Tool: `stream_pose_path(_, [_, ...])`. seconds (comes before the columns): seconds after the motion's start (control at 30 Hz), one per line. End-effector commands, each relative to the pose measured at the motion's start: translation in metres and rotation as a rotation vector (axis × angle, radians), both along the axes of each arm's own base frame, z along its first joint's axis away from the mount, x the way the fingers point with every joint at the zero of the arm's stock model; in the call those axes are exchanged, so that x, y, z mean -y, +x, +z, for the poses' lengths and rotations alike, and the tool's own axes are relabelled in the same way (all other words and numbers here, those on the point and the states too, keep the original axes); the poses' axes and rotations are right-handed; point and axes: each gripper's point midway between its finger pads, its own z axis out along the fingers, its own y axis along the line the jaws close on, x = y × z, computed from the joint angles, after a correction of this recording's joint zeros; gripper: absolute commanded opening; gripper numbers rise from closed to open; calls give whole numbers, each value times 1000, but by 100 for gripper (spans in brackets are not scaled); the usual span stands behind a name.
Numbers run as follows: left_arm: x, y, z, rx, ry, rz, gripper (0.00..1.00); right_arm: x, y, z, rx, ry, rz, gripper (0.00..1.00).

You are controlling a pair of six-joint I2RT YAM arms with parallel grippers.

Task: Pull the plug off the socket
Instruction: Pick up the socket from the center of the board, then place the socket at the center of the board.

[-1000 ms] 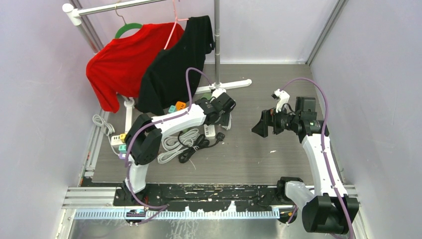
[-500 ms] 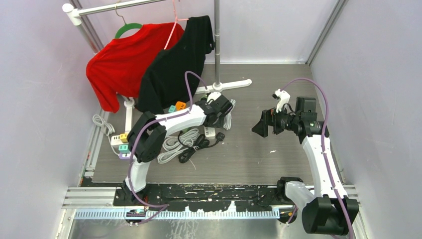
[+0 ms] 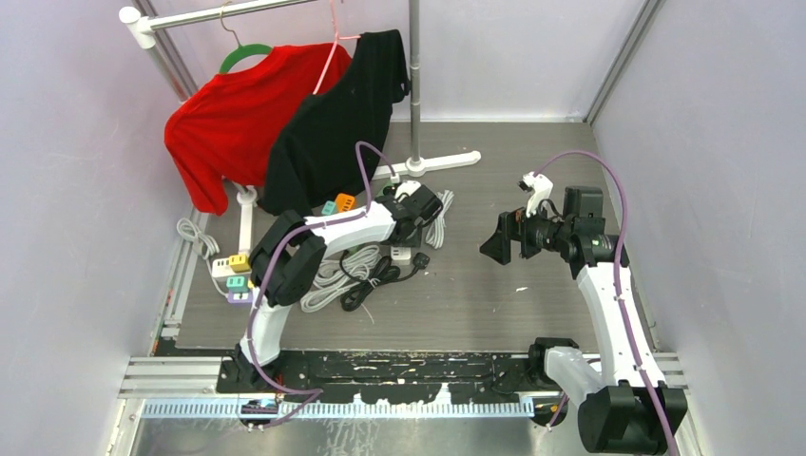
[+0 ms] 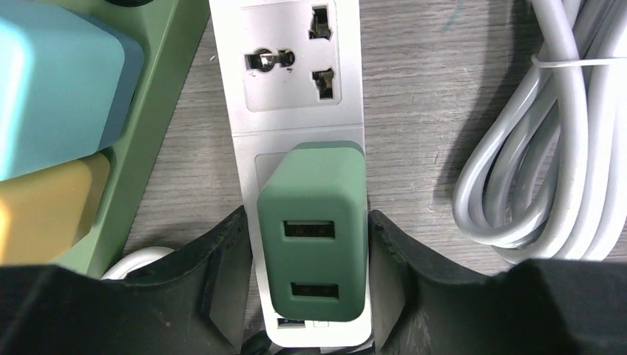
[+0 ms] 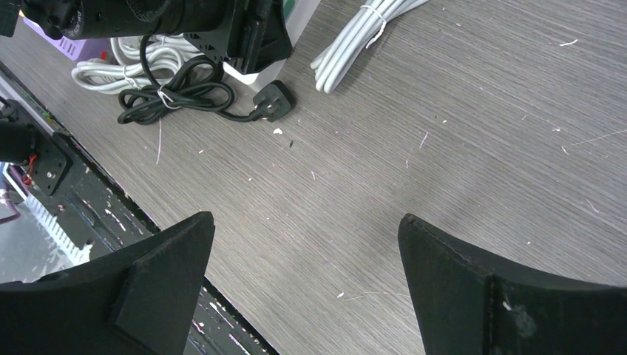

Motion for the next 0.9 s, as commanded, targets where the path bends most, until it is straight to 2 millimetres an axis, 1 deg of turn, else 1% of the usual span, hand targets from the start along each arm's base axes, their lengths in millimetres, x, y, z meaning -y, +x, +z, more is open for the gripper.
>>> stream_pose_path(0.0, [16, 10, 35, 58, -81, -46, 13, -1, 5, 9, 55, 0, 6, 99])
stream_pose_path(0.03, [19, 12, 46, 70, -93, -63, 7, -2, 4, 10, 55, 1, 7, 99])
stream_pose_path(0.1, [27, 15, 68, 97, -128, -105, 2, -1, 4, 11, 57, 1, 6, 100])
stream_pose_path(0.13, [32, 16, 80, 112, -146, -133, 0, -1, 4, 11, 57, 1, 5, 100])
stream_pose_path(0.23, [47, 11, 113, 158, -199, -208, 0, 0, 7, 14, 62, -1, -14, 100])
stream_pose_path(0.3, [61, 2, 132, 182, -244, -278, 0, 6, 12, 14, 57, -13, -60, 99])
stream_pose_path(0.4, [83, -19, 144, 194, -289, -387, 0, 23, 28, 13, 59, -58, -190, 100])
stream_pose_path(0.5, [107, -44, 147, 190, -334, -487, 0, 47, 43, 11, 67, -115, -348, 100])
stream_pose_path(0.53, [117, -56, 146, 186, -353, -524, 0, 58, 48, 10, 71, -144, -409, 100])
stream_pose_path(0.6, [134, -75, 143, 179, -382, -587, 0, 67, 52, 11, 79, -165, -464, 99])
stream_pose_path(0.73, [159, -114, 128, 166, -387, -709, 0, 78, 54, 12, 83, -182, -516, 100])
stream_pose_path(0.87, [170, -150, 105, 149, -376, -829, 0, 79, 54, 11, 80, -182, -516, 100])
